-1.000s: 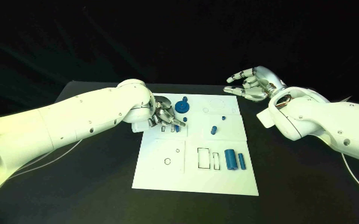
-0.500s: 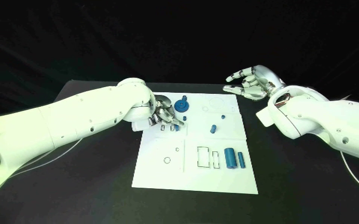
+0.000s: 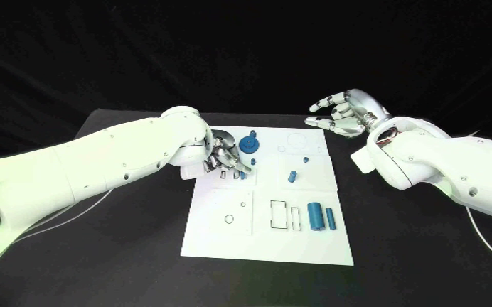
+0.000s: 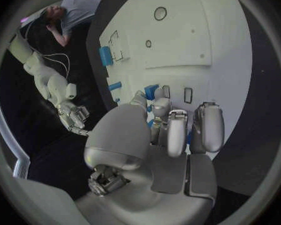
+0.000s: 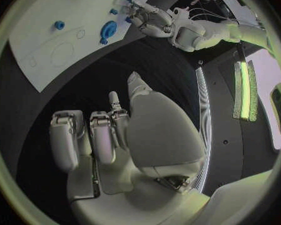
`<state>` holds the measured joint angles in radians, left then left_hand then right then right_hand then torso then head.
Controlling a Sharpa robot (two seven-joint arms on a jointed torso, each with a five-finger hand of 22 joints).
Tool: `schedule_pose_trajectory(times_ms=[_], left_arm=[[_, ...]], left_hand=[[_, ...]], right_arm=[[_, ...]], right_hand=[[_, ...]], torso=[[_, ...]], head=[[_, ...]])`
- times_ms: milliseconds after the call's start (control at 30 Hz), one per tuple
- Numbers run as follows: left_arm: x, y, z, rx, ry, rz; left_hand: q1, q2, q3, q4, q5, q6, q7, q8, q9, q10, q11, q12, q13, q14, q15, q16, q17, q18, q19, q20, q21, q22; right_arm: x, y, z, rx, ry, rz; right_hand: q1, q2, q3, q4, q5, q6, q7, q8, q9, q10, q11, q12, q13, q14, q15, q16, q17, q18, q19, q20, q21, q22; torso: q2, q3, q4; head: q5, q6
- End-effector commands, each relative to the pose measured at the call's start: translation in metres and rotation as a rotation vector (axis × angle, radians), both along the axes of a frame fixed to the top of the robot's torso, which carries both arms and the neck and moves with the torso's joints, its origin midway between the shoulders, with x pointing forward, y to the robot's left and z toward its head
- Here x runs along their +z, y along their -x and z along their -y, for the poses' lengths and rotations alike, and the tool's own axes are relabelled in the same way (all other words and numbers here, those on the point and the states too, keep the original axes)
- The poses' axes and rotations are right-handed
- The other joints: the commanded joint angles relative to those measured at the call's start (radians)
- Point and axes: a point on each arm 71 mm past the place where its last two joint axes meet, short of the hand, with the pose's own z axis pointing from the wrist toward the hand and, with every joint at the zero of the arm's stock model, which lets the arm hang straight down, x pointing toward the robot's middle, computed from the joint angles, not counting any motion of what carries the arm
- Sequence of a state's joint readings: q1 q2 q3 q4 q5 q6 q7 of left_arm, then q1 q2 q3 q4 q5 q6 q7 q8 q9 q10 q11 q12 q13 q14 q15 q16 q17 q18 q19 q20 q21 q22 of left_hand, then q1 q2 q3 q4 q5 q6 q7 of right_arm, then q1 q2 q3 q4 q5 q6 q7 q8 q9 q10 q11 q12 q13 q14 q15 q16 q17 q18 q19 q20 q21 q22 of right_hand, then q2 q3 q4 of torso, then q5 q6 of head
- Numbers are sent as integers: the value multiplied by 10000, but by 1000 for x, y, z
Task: Assemble the parts on the task board
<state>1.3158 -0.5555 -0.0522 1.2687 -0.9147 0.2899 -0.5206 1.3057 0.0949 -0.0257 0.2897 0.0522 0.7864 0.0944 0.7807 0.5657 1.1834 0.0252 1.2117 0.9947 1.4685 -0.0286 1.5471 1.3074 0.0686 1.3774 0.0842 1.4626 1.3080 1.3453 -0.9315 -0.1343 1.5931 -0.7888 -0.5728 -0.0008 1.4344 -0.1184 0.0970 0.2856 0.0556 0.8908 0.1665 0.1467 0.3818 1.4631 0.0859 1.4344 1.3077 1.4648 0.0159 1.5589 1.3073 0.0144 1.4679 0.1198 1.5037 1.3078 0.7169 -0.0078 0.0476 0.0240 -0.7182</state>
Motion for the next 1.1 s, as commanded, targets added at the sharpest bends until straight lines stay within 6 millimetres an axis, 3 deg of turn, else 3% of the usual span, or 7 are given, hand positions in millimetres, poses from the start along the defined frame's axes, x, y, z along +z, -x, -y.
schedule_pose_trajectory(times_ms=[33, 633, 867, 967, 1033, 1067, 1100], left_arm=[[0, 1, 2, -170, -27, -156], [0, 1, 4, -169, -22, -189], [0, 1, 4, -112, 141, -299], [0, 2, 4, -73, 235, -367], [0, 2, 4, -37, 319, -425], [0, 3, 4, -22, 354, -447], [0, 3, 3, 10, 433, -494]], left_hand=[[83, -16, 53, -12, -16, 30, -51, 27, 8, 32, -41, 46, 9, 869, -59, 32, 2261, -106, 36, -49, 44, 81], [693, 36, 503, -25, -12, 22, -102, -49, 60, 18, -92, 3, 18, 870, -105, 32, 2266, -109, 37, -89, 55, 112], [1457, -144, 1577, -82, -5, -23, -159, -165, 101, -25, -151, -86, 6, 872, -166, 31, 2271, -112, 34, -135, 59, 136], [1728, -484, 2620, -50, -5, -53, -152, -213, 144, -40, -148, -157, -13, 873, -179, 31, 2276, -115, 38, -161, 62, 156], [1556, -1172, 4345, -53, -10, -74, -120, -173, 274, -10, -134, -216, -24, 876, -153, 34, 2285, -113, 33, -163, 60, 167], [1131, -1766, 5759, -206, -22, -101, -106, -69, 436, 33, -97, -235, -20, 878, -161, 34, 2290, -113, 32, -146, 58, 178], [888, -1968, 6389, -380, -3, -114, -150, 0, 527, 68, -80, -229, -4, 876, -116, 31, 2287, -112, 33, -147, 59, 184]], right_arm=[[0, 0, -2, 196, 64, -8], [0, 1, -2, 243, 57, -19], [-1, 0, -2, 260, 63, -46], [-1, 0, -2, 269, 66, -58], [-1, 0, -2, 274, 67, -66], [-1, 0, -2, 276, 68, -68], [-1, 0, -2, 278, 69, -73]], right_hand=[[-86, 48, -26, -19, -50, -72, -3, 50, 9, 65, -41, 59, 1564, 921, -80, -60, 2057, 38, 654, -83, 18, 2120], [-84, 65, -24, -23, -50, -69, -5, 67, 14, 76, -43, 72, 1574, 919, -81, -63, 2047, 37, 657, -84, 21, 2124], [-79, 80, -18, -27, -49, -70, -6, 77, 16, 71, -44, 65, 1568, 919, -82, -63, 2046, 40, 650, -84, 9, 2115], [-79, 80, -18, -27, -49, -70, -6, 77, 16, 71, -44, 65, 1568, 919, -82, -63, 2046, 40, 650, -84, 9, 2115], [-79, 80, -18, -27, -49, -70, -6, 77, 16, 71, -44, 65, 1568, 919, -82, -63, 2046, 40, 650, -84, 9, 2115], [-79, 80, -18, -27, -49, -70, -6, 77, 16, 71, -44, 65, 1568, 919, -82, -63, 2046, 40, 650, -84, 9, 2115], [-79, 80, -18, -27, -49, -70, -6, 77, 16, 71, -44, 65, 1568, 919, -82, -63, 2046, 40, 650, -84, 9, 2115]], torso=[[4, 2, -4], [-1, 7, -8], [-3, 1, -4], [-6, -2, -3], [-5, -1, 0], [-2, 1, 1], [-2, -1, 4]], head=[[5, -2], [-10, -32], [-18, -40], [-19, -37], [-14, -36], [-10, -35], [-12, -34]])
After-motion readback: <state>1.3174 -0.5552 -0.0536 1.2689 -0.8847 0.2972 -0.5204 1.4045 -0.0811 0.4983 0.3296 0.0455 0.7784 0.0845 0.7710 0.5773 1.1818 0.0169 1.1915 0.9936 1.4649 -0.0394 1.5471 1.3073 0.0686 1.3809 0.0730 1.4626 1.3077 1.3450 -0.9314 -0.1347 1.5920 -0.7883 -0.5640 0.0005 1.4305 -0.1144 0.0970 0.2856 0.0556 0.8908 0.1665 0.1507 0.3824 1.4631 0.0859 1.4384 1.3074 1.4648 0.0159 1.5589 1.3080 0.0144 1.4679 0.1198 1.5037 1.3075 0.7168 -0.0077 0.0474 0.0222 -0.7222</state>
